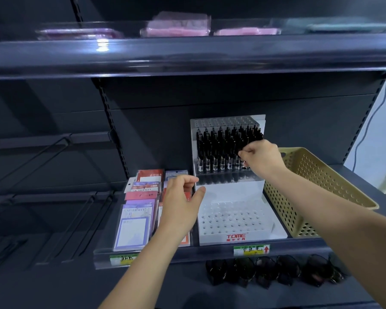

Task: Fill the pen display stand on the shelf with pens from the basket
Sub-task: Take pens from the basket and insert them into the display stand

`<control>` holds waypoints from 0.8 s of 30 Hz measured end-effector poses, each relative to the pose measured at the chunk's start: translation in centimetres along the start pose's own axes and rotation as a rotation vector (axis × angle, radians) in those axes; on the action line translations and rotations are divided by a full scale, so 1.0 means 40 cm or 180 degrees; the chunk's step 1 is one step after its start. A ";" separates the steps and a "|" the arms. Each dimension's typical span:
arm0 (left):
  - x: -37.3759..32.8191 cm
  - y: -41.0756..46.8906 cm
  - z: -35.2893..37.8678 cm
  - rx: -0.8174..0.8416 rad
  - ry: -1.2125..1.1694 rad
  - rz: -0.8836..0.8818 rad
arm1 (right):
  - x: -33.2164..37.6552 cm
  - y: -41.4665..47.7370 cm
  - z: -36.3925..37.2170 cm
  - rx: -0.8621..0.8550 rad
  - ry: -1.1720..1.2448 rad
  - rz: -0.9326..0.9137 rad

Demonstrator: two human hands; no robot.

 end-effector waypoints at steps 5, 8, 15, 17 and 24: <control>-0.009 -0.003 0.018 0.0130 0.0006 -0.0006 | -0.022 -0.018 -0.010 0.0047 0.0089 -0.0073; -0.015 -0.007 0.037 0.0183 0.0005 0.0003 | -0.058 -0.032 -0.031 -0.0015 0.0016 -0.0132; -0.046 -0.020 0.144 0.0491 0.0153 0.0070 | -0.209 -0.069 -0.116 0.0044 -0.0051 0.0084; -0.060 -0.027 0.182 0.0597 0.0230 0.0114 | -0.256 -0.083 -0.140 0.0088 -0.0012 0.0198; -0.102 -0.041 0.345 0.1021 0.0298 0.0124 | -0.390 -0.104 -0.209 -0.0004 0.0026 0.0384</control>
Point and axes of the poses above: each hand's wrist, its own y-axis towards the middle knuckle, its own z-axis out of the palm, x = y × z, the point moved 5 cm from there along y, towards the middle knuckle, and after that the axes turned 6 degrees about -y, right-handed, at the moved point
